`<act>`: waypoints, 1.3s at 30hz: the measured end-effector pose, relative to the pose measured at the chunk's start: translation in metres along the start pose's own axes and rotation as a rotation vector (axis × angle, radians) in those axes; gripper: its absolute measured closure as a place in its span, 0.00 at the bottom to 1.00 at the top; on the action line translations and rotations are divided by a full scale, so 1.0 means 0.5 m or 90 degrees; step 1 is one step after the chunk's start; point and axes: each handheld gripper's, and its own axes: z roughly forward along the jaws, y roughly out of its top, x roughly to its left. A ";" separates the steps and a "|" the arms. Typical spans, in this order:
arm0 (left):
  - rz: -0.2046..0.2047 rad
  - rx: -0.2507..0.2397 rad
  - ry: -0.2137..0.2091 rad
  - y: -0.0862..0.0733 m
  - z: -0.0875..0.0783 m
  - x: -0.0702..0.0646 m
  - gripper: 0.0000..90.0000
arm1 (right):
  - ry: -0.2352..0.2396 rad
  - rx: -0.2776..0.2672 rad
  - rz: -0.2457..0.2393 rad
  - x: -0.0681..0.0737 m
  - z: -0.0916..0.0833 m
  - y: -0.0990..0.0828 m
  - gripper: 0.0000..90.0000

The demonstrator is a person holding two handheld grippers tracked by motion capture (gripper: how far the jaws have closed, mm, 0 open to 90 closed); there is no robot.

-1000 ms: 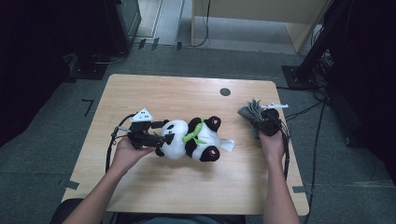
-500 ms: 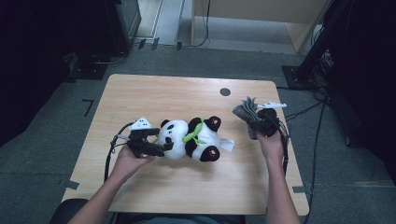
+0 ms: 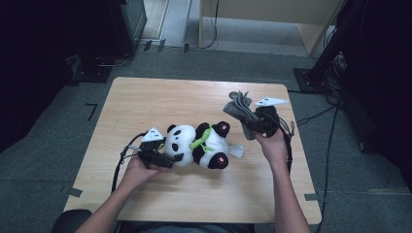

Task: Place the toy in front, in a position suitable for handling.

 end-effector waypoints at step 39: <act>0.013 -0.012 0.024 -0.016 -0.004 -0.013 0.22 | 0.195 0.137 -0.157 0.258 0.205 0.108 0.73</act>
